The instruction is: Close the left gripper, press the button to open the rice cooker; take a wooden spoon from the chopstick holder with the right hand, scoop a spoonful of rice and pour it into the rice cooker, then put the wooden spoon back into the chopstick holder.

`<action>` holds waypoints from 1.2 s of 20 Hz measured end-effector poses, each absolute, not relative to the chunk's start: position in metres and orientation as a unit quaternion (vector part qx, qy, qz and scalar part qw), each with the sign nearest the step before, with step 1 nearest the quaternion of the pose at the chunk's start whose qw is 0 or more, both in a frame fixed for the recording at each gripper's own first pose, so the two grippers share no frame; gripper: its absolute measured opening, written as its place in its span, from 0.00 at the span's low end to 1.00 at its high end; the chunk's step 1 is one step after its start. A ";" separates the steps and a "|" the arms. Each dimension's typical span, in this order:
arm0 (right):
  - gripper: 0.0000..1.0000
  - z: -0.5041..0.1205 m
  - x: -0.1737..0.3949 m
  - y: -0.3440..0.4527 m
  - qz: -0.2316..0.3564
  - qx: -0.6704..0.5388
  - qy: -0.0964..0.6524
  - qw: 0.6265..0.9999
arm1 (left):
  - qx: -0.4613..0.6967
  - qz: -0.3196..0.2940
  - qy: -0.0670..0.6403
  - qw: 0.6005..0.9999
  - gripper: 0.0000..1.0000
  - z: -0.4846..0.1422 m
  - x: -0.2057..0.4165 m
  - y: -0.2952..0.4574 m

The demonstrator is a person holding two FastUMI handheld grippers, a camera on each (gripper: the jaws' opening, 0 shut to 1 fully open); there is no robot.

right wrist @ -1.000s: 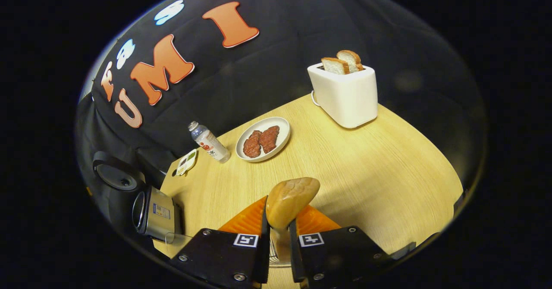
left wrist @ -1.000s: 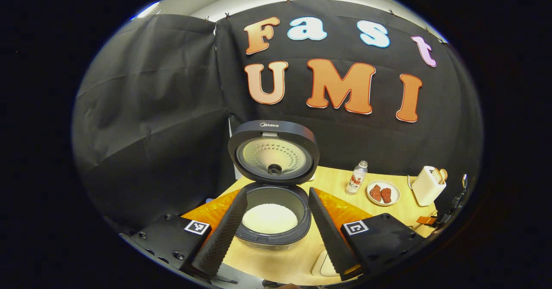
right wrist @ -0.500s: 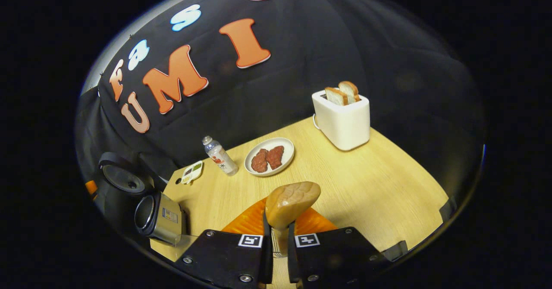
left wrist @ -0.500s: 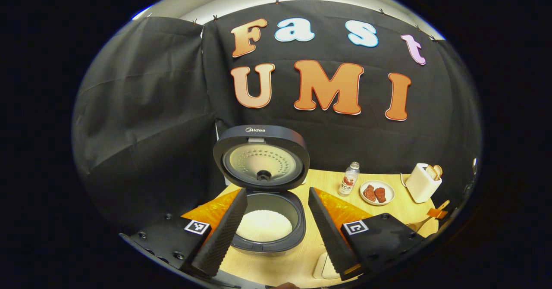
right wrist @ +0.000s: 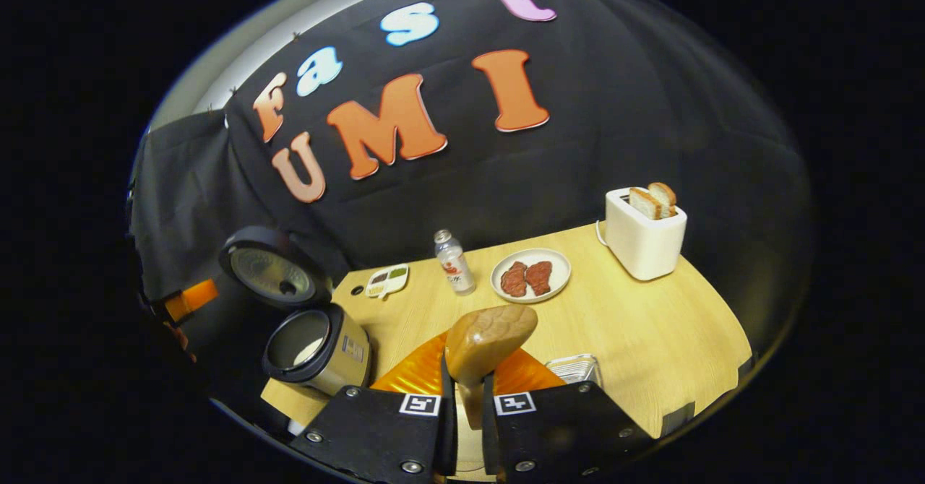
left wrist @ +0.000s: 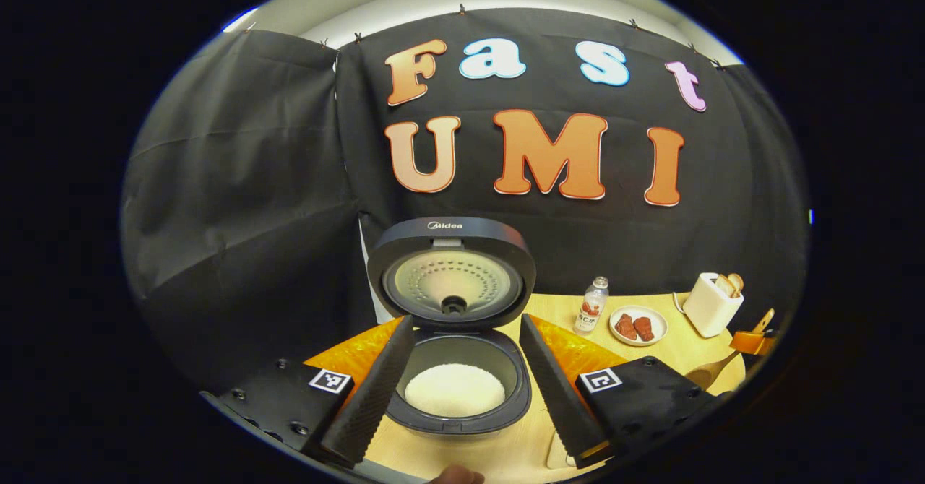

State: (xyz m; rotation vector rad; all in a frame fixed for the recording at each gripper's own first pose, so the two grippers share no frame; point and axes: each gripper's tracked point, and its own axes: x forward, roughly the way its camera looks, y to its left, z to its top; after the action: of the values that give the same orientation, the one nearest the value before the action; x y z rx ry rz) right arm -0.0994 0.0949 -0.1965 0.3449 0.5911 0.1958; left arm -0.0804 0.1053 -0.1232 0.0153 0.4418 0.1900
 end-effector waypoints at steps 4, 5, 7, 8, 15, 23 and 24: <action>0.13 -0.233 -0.110 0.128 0.098 0.103 0.308 0.941 | 0.012 0.088 0.229 0.969 0.96 -0.131 -0.087 0.122; 0.13 -0.245 -0.111 0.134 0.100 0.081 0.314 0.941 | 0.016 0.088 0.230 0.969 0.99 -0.133 -0.088 0.125; 0.13 -0.261 -0.112 0.141 0.098 0.033 0.317 0.943 | 0.020 0.083 0.236 0.968 0.96 -0.137 -0.090 0.129; 0.13 -0.271 -0.113 0.143 0.095 0.008 0.321 0.942 | 0.024 0.083 0.240 0.967 0.96 -0.139 -0.093 0.133; 0.13 -0.300 -0.108 0.167 0.097 -0.115 0.297 0.943 | 0.030 0.089 0.239 0.967 0.99 -0.141 -0.093 0.148; 0.13 -0.302 -0.111 0.181 0.089 -0.115 0.250 0.957 | 0.030 0.092 0.246 0.964 0.99 -0.147 -0.085 0.156; 0.09 -0.304 -0.112 0.182 0.085 -0.107 0.252 0.958 | 0.029 0.093 0.247 0.964 0.99 -0.150 -0.084 0.156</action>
State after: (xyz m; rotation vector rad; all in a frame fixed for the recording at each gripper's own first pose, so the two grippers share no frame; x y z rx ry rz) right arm -0.1124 0.1821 -0.3036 -0.2176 0.5112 0.1720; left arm -0.0843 0.1559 -0.1496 0.0588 0.5009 0.1877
